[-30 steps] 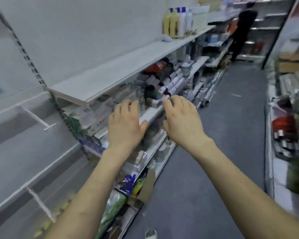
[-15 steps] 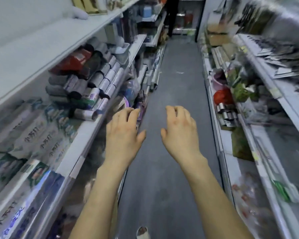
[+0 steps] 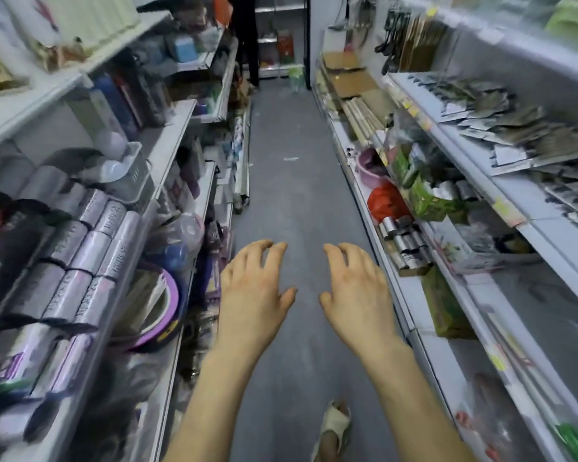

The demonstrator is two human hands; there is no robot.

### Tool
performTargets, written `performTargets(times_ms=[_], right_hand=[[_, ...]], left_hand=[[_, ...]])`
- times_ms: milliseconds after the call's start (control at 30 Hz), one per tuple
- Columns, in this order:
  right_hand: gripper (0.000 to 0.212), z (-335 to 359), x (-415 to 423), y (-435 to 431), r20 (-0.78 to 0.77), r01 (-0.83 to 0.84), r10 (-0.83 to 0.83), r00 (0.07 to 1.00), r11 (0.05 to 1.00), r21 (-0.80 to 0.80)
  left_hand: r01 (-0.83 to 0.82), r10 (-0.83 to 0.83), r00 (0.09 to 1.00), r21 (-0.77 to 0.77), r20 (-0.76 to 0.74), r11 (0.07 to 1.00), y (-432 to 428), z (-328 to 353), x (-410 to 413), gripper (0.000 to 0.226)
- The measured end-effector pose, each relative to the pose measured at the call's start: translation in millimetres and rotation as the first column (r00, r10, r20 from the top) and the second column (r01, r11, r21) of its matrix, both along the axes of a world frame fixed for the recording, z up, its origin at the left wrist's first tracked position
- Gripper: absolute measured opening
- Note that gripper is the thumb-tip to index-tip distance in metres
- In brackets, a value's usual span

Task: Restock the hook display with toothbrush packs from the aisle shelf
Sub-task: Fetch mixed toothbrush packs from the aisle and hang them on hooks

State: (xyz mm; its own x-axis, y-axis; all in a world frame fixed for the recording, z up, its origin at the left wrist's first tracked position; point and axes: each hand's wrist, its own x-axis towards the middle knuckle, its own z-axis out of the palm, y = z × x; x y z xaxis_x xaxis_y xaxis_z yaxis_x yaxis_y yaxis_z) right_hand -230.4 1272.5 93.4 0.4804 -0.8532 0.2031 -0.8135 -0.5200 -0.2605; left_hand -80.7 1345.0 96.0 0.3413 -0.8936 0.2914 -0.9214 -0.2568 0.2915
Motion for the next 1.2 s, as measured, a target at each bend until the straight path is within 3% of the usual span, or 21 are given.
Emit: performTargets(times_ms=[433,667,867,1200], right_hand=[[0.075,20.1,109.3,-325.6,0.048,0.037,-0.037,0.998,0.999,0.002],[0.073,2.7,211.2,-494.5,0.006,0.053,-0.054,0.999,0.998,0.014],[0.074,27.8,284.4,-640.7,0.03,0.13,-0.129,0.991,0.991,-0.019],[0.075,14.1,295.1,-861.0,0.007,0.311,-0.311,0.95,0.95,-0.008]], left_hand=[[-0.015,0.013,0.998,0.031,0.06,0.999,-312.4,20.6,117.8,0.077],[0.009,-0.013,0.997,0.054,0.073,0.998,-485.2,5.6,229.2,0.074],[0.07,-0.075,0.995,0.073,0.063,0.995,-635.4,19.5,311.4,0.073],[0.215,-0.22,0.975,0.11,0.036,0.97,-898.9,8.9,333.0,0.074]])
